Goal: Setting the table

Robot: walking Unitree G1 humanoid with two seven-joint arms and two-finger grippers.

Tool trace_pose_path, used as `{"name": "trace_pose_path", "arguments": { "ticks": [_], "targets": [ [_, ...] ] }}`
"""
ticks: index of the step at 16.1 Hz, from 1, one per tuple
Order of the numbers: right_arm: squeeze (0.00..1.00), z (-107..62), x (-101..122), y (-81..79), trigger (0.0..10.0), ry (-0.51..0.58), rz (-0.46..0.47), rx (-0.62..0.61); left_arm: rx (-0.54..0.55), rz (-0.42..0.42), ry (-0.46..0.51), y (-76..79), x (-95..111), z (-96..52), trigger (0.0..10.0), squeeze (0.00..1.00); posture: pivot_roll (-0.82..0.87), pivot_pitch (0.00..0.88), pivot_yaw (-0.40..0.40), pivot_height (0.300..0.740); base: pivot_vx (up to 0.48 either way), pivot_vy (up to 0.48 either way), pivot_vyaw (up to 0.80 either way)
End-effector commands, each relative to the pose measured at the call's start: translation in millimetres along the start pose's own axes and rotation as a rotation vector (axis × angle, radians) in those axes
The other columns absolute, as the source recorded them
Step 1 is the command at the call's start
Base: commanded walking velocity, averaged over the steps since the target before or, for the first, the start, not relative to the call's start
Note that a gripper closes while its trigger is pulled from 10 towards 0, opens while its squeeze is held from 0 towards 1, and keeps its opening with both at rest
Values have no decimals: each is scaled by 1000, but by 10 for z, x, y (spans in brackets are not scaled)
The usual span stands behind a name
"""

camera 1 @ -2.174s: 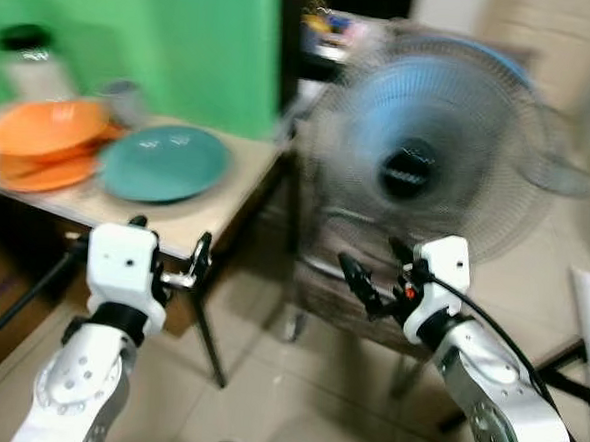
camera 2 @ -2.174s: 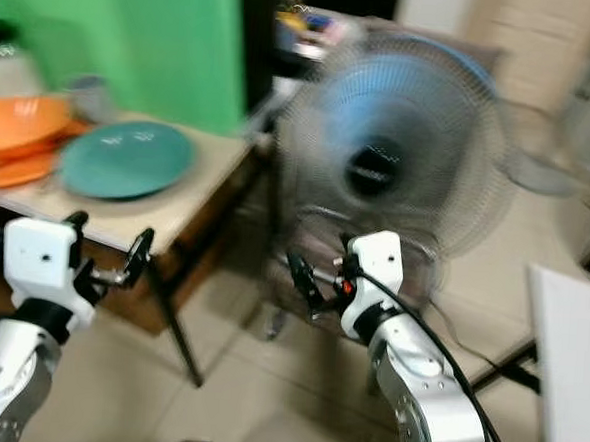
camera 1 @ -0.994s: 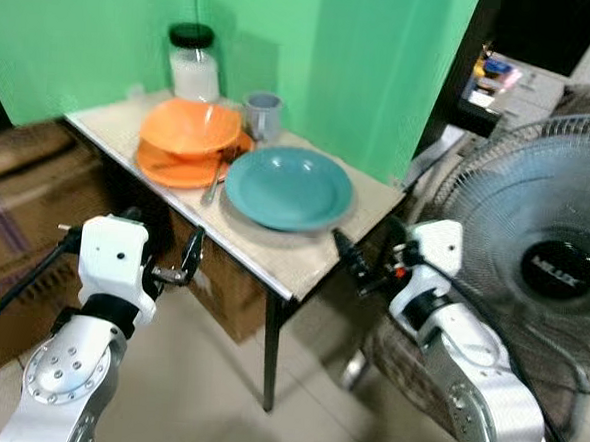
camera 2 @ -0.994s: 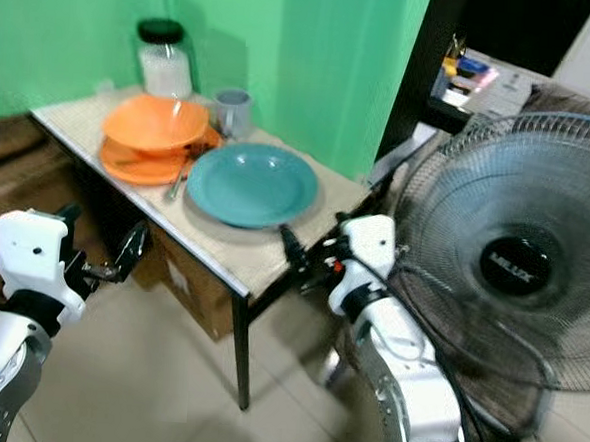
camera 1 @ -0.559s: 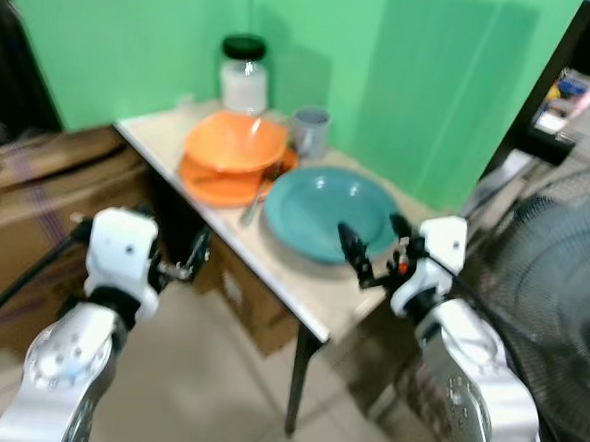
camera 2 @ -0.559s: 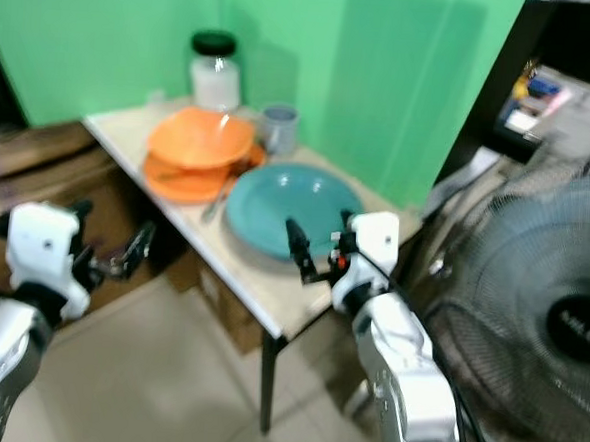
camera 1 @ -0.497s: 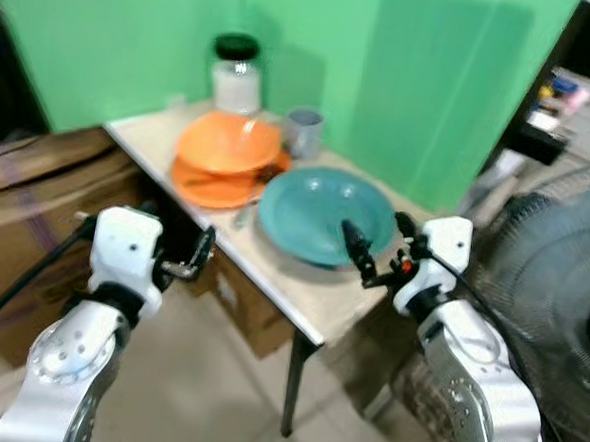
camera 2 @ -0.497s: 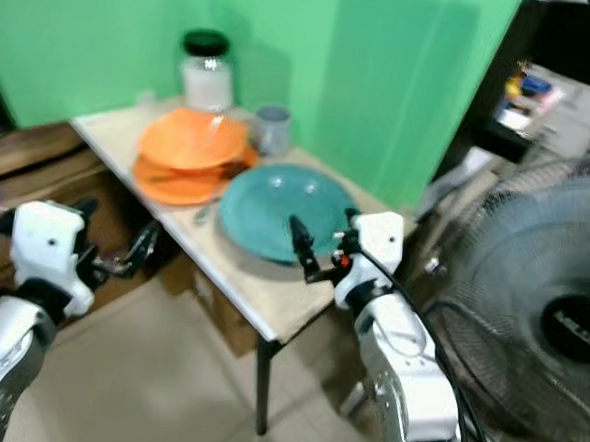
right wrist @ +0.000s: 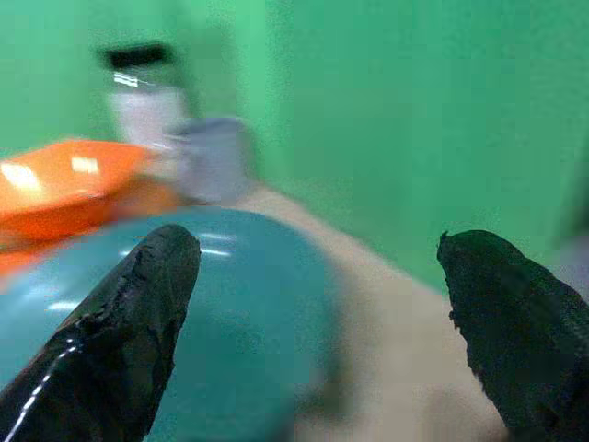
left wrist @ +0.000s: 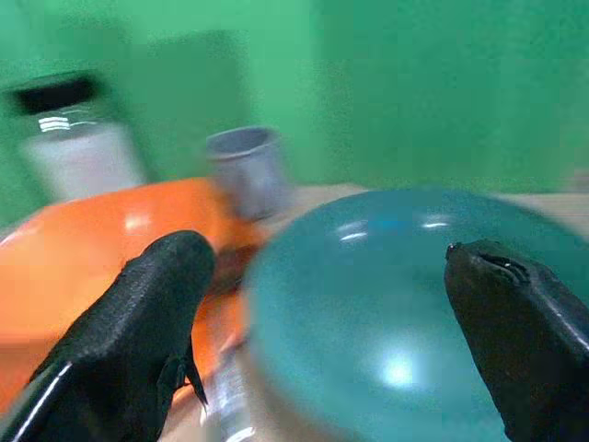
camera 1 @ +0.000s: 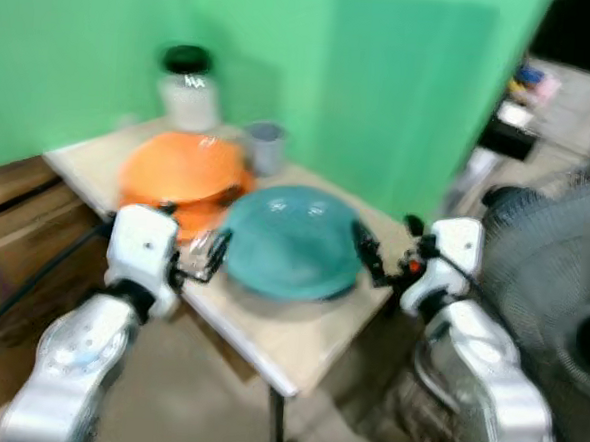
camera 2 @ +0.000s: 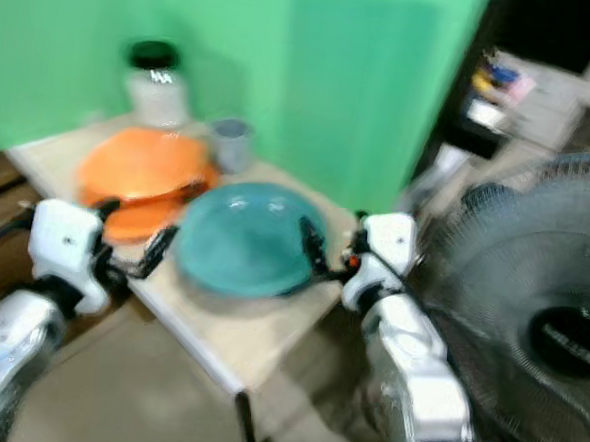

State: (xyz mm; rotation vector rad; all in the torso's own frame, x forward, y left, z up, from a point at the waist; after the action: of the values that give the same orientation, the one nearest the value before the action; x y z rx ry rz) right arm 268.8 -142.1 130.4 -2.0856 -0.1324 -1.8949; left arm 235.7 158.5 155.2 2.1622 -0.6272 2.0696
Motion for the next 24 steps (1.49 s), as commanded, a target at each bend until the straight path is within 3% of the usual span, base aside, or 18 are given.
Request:
{"name": "trace_pose_path", "arguments": {
  "ticks": [1,5,8,11,15,17,20,21,23,24],
  "targets": [
    [0,49,21,-95,10000,0,11,43,5,31,-17,-68,-18,-12,10000,0,136,0,18,740,0,0,0],
    [0,137,27,-95,10000,-21,5,60,-39,65,-36,-162,-130,104,10000,0,132,0,18,740,0,0,0],
    [0,251,50,-32,10000,-49,46,42,-171,68,-81,-128,-313,295,10000,0,121,0,24,740,0,0,0],
    [0,281,50,-13,10000,-67,45,40,-223,81,-110,-136,-423,383,10000,0,109,0,32,740,0,0,0],
    [0,308,42,-18,10000,-91,77,60,-254,89,-248,-156,-852,323,10000,0,101,0,33,740,0,0,0],
    [0,315,10,-9,10000,-122,96,59,-249,95,-265,-160,-907,300,10000,0,100,0,33,740,0,0,0],
    [0,333,-86,18,10000,-219,247,63,-251,102,-267,-146,-960,268,10000,0,105,0,22,740,0,0,0],
    [0,339,-81,-31,10000,-241,343,111,-251,103,-262,-141,-975,267,10000,0,107,0,16,740,0,0,0],
    [0,315,-96,-125,10000,-299,413,200,-250,103,-261,-130,-991,267,10000,0,108,0,11,740,0,0,0],
    [0,309,-98,-162,1804,-321,452,228,-249,106,-260,-127,-1001,267,10000,0,108,0,9,740,0,0,0]
  ]
}}
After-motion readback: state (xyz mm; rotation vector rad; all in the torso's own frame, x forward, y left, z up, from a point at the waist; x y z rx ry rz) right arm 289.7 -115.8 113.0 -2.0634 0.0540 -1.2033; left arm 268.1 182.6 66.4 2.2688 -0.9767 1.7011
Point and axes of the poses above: a point about 5 cm out from each wrist's last joint towards the gripper, its own z axis pointing out of the wrist towards the gripper, its own x axis along the axis of the wrist's last joint, y = z × x, the point moved 1 cm from there along z, pointing out of the wrist towards the gripper, and after that the axes turned 4 degrees about z, right-handed, at the moved point
